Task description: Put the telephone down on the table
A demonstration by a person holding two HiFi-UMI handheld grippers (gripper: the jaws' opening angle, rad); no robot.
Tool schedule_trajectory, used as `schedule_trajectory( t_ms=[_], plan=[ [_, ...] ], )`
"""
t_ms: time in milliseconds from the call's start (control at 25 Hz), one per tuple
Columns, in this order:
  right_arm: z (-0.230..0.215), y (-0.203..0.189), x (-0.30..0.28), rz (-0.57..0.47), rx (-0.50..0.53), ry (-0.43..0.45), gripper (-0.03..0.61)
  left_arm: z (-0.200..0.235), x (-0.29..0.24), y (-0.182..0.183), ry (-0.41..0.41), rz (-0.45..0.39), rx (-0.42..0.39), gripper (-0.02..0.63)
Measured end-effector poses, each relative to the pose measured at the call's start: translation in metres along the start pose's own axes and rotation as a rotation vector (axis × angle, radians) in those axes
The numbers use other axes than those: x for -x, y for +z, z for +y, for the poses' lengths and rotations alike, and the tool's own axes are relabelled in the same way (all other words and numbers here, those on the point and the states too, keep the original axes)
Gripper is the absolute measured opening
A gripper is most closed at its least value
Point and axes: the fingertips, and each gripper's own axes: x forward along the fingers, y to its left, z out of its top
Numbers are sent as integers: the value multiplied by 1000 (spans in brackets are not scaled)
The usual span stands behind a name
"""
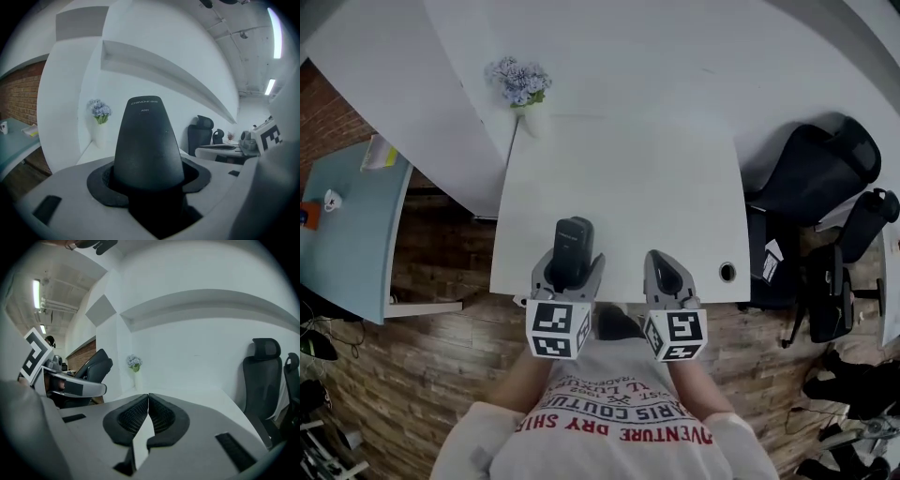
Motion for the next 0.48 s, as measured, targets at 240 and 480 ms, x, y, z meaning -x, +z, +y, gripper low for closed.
schedule_trajectory(
  t_ms=[240,480],
  plan=[
    [-36,18,-53,13,21,87,25,11,-52,25,87,12,17,295],
    [-58,20,-96,44,42,164,25,27,-90,18,148,65,75,296]
  ],
)
